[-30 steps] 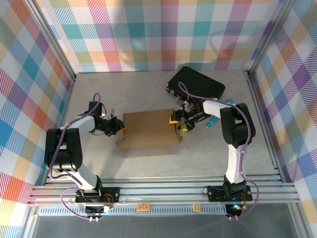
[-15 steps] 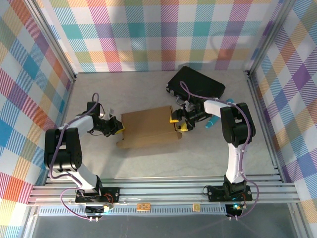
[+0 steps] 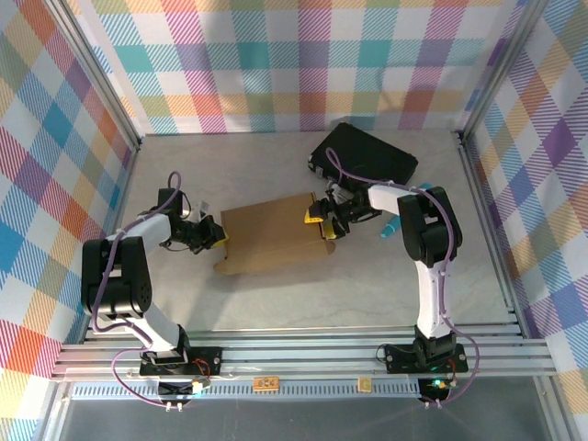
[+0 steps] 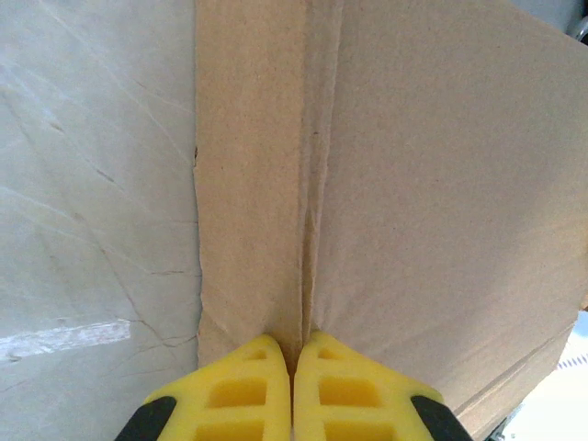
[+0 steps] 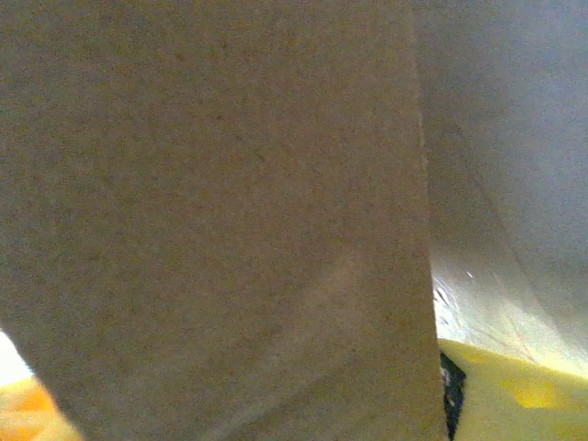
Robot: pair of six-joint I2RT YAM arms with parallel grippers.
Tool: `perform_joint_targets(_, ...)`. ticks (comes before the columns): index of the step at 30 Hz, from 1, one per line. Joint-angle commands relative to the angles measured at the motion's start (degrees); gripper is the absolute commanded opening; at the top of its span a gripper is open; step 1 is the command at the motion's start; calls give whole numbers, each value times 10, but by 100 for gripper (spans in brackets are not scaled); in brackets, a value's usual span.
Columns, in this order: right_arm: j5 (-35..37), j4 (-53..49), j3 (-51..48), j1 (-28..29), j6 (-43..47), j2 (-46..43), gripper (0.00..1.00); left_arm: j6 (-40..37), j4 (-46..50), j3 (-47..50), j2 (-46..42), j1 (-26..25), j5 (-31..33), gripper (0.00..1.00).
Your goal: Fold the paper box
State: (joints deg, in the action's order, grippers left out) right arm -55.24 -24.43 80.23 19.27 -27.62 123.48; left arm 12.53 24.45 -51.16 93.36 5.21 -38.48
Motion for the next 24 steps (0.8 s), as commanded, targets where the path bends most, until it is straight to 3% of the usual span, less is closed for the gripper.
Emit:
perform_joint_targets(1,-45,68,-6,14,-44,2,68,5,39,19,22,9,65,6)
perform_joint_targets(4,-51,96,-11,15,-79,0,64,26,18,22,20,9,53,12)
perform_joint_targets(10,-38,78,2,9,-136,-7,49,111,-39,24,-50,10,30,42)
perform_joint_targets(18,-64,17,28,-15,-210,-4,41,317,-146,43,-139,62,20,70)
perform_joint_targets(24,-87,-93,84,-34,-237,3,42,366,-90,33,-95,73,-21,69)
